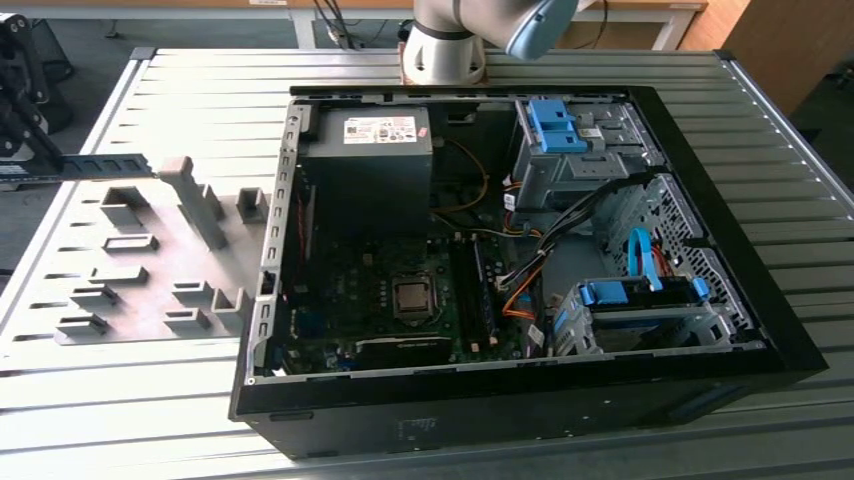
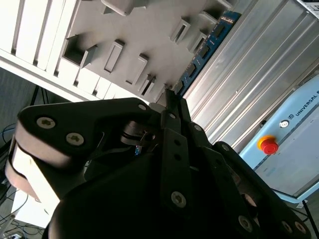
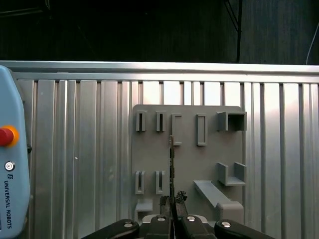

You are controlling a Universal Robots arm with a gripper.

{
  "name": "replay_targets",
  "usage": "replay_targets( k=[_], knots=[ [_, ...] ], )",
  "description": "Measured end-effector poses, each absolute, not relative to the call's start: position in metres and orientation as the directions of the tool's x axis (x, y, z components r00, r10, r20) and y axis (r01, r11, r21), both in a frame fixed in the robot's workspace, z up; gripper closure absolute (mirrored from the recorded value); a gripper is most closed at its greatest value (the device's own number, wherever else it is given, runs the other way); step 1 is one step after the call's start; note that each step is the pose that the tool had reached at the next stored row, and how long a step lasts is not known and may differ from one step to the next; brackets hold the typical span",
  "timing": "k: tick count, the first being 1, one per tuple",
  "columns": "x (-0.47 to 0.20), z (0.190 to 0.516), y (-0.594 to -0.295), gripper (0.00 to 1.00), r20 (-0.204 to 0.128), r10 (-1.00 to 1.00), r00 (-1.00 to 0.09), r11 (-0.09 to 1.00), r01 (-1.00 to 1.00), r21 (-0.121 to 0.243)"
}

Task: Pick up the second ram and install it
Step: 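Pick up the second ram and move it above second insertion slot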

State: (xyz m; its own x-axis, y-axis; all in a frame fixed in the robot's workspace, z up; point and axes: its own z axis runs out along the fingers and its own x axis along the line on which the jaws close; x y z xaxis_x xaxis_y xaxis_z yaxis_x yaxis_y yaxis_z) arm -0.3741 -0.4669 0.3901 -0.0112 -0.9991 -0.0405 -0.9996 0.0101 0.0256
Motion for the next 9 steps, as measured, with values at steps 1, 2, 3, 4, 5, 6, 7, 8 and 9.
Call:
replay_targets(
  k=[1, 2, 3, 4, 5, 6, 7, 8, 9],
  knots=[
    [-0.3731, 0.3901, -0.4669, 0.86, -0.04, -0.999, -0.011, 0.01, -1.0, 0.026],
    [-0.372, 0.3901, -0.4669, 0.86, -0.04, -0.999, -0.011, 0.01, -1.0, 0.026],
    [-0.371, 0.3901, -0.4668, 0.86, -0.041, -0.999, -0.011, 0.01, -1.0, 0.026],
    [-0.3699, 0.3901, -0.4668, 0.86, -0.041, -0.999, -0.011, 0.01, -1.0, 0.026],
    [-0.3688, 0.3901, -0.4668, 0.86, -0.041, -0.999, -0.011, 0.01, -1.0, 0.026],
    [-0.3677, 0.3901, -0.4668, 0.86, -0.041, -0.999, -0.011, 0.01, -1.0, 0.026],
    [-0.3666, 0.3901, -0.4668, 0.86, -0.041, -0.999, -0.011, 0.01, -1.0, 0.025],
    [-0.3655, 0.3901, -0.4668, 0.86, -0.041, -0.999, -0.011, 0.01, -1.0, 0.026],
    [-0.3644, 0.3901, -0.4668, 0.86, -0.041, -0.999, -0.011, 0.01, -1.0, 0.026]
  ],
)
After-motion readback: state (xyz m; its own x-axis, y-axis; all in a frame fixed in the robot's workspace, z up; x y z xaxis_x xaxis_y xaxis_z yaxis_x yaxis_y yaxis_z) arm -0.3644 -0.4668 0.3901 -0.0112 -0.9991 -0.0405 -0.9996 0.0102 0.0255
